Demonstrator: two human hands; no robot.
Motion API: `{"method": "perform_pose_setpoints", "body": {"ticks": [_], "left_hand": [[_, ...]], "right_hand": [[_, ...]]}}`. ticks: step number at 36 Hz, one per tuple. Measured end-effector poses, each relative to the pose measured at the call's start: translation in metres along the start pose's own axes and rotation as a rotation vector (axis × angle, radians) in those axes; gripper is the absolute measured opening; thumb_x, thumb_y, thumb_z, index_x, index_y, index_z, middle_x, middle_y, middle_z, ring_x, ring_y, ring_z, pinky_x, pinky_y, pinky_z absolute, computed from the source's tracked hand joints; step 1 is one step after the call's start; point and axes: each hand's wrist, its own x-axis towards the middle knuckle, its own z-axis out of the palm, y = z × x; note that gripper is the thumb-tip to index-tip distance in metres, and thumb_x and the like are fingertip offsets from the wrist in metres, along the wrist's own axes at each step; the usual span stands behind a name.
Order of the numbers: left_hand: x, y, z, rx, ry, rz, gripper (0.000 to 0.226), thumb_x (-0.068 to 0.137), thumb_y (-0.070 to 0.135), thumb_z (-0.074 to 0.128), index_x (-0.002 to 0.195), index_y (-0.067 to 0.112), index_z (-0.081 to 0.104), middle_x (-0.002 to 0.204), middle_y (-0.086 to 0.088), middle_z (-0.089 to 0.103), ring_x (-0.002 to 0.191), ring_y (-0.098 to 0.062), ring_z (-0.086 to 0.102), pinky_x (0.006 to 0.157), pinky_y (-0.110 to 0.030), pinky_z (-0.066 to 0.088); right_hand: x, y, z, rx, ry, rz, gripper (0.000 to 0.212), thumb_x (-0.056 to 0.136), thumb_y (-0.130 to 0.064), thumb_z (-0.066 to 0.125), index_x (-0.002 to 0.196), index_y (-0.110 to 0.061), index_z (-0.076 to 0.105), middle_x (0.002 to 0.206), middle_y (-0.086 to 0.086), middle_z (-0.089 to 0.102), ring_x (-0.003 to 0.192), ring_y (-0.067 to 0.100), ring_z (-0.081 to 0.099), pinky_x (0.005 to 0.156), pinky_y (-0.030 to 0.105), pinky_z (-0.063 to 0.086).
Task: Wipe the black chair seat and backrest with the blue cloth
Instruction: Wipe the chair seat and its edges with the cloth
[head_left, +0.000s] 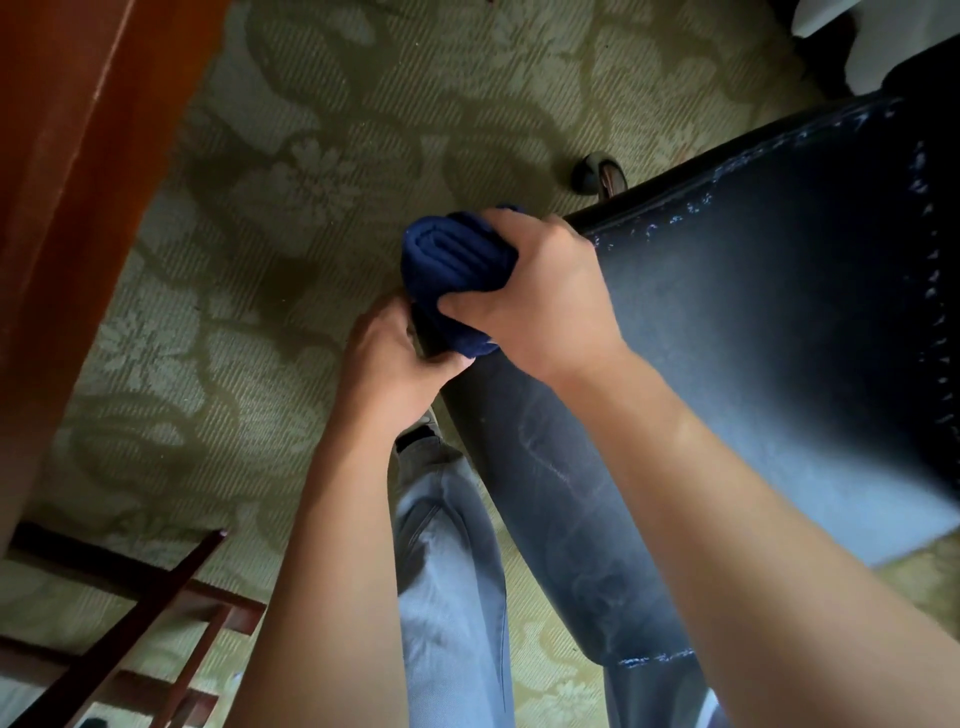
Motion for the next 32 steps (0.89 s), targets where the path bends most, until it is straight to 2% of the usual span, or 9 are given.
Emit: {"method": "perform_pose_setpoints", "body": {"ticks": [2, 4, 8, 11, 15, 19, 24, 27, 32], "left_hand": [[-0.001, 0.004, 0.002, -0.009, 0.009, -0.007, 0.051, 0.071, 0.035, 0.088, 0.108, 0.025, 0.054, 0.087, 0.021, 0.055, 0.079, 0.004, 0.055, 0.062, -0.021, 0.044], [0.0, 0.009, 0.004, -0.004, 0.008, -0.014, 0.055, 0.07, 0.037, 0.088, 0.11, 0.024, 0.054, 0.094, 0.013, 0.061, 0.087, -0.009, 0.062, 0.069, -0.029, 0.051], [0.0, 0.017, 0.005, 0.074, -0.012, -0.029, 0.052, 0.076, 0.035, 0.084, 0.119, 0.026, 0.056, 0.113, 0.006, 0.062, 0.107, -0.022, 0.06, 0.086, -0.039, 0.052], [-0.001, 0.019, 0.007, 0.075, 0.006, -0.061, 0.057, 0.078, 0.044, 0.081, 0.127, 0.032, 0.055, 0.124, 0.003, 0.062, 0.115, -0.023, 0.058, 0.094, -0.04, 0.051], [0.002, 0.023, 0.011, 0.128, 0.034, -0.101, 0.066, 0.077, 0.053, 0.078, 0.133, 0.034, 0.05, 0.132, -0.001, 0.059, 0.119, -0.028, 0.057, 0.099, -0.044, 0.05], [0.002, 0.025, 0.013, 0.139, 0.041, -0.117, 0.065, 0.079, 0.053, 0.077, 0.134, 0.033, 0.049, 0.134, -0.001, 0.058, 0.121, -0.028, 0.057, 0.099, -0.042, 0.05], [0.006, 0.027, 0.013, 0.155, 0.032, -0.105, 0.067, 0.081, 0.047, 0.078, 0.138, 0.028, 0.048, 0.135, -0.003, 0.057, 0.121, -0.028, 0.057, 0.097, -0.043, 0.051], [0.009, 0.028, 0.013, 0.164, 0.046, -0.1, 0.067, 0.08, 0.046, 0.08, 0.136, 0.025, 0.049, 0.133, -0.004, 0.059, 0.118, -0.03, 0.059, 0.096, -0.046, 0.052], [0.007, 0.026, 0.016, 0.158, 0.062, -0.11, 0.052, 0.075, 0.041, 0.084, 0.114, 0.024, 0.054, 0.111, -0.005, 0.065, 0.101, -0.032, 0.064, 0.083, -0.051, 0.056]], "right_hand": [[0.001, 0.004, -0.002, 0.019, 0.006, 0.016, 0.037, 0.07, -0.031, 0.08, 0.105, -0.024, 0.07, 0.097, 0.005, 0.059, 0.087, 0.021, 0.055, 0.067, 0.031, 0.046], [0.0, 0.012, -0.002, 0.045, 0.015, 0.034, 0.021, 0.072, -0.027, 0.078, 0.085, -0.022, 0.063, 0.089, 0.007, 0.058, 0.08, 0.023, 0.053, 0.061, 0.029, 0.037], [0.0, 0.027, -0.009, 0.06, 0.071, 0.07, 0.029, 0.072, -0.026, 0.076, 0.072, -0.029, 0.047, 0.083, 0.006, 0.056, 0.073, 0.022, 0.049, 0.053, 0.026, 0.028], [0.001, 0.035, -0.02, 0.06, 0.115, 0.079, 0.024, 0.072, -0.026, 0.076, 0.077, -0.034, 0.054, 0.086, 0.006, 0.057, 0.075, 0.02, 0.049, 0.053, 0.024, 0.028], [0.004, 0.048, -0.039, 0.029, 0.185, 0.115, 0.018, 0.073, -0.027, 0.074, 0.089, -0.027, 0.067, 0.092, 0.007, 0.06, 0.08, 0.021, 0.053, 0.065, 0.027, 0.035], [0.007, 0.062, -0.057, 0.017, 0.279, 0.176, 0.021, 0.075, -0.028, 0.073, 0.094, -0.023, 0.068, 0.095, 0.009, 0.059, 0.082, 0.021, 0.053, 0.067, 0.028, 0.035], [0.004, 0.061, -0.066, 0.048, 0.261, 0.117, 0.039, 0.076, -0.027, 0.078, 0.115, -0.025, 0.071, 0.1, 0.007, 0.059, 0.089, 0.016, 0.053, 0.072, 0.022, 0.034], [-0.004, 0.05, -0.061, 0.067, 0.243, 0.05, 0.043, 0.075, -0.026, 0.08, 0.117, -0.026, 0.071, 0.099, 0.006, 0.058, 0.089, 0.016, 0.052, 0.072, 0.02, 0.032], [-0.008, 0.032, -0.027, 0.053, 0.098, -0.02, 0.041, 0.075, -0.026, 0.081, 0.115, -0.026, 0.071, 0.092, 0.001, 0.049, 0.081, 0.016, 0.048, 0.069, 0.023, 0.031]]}}
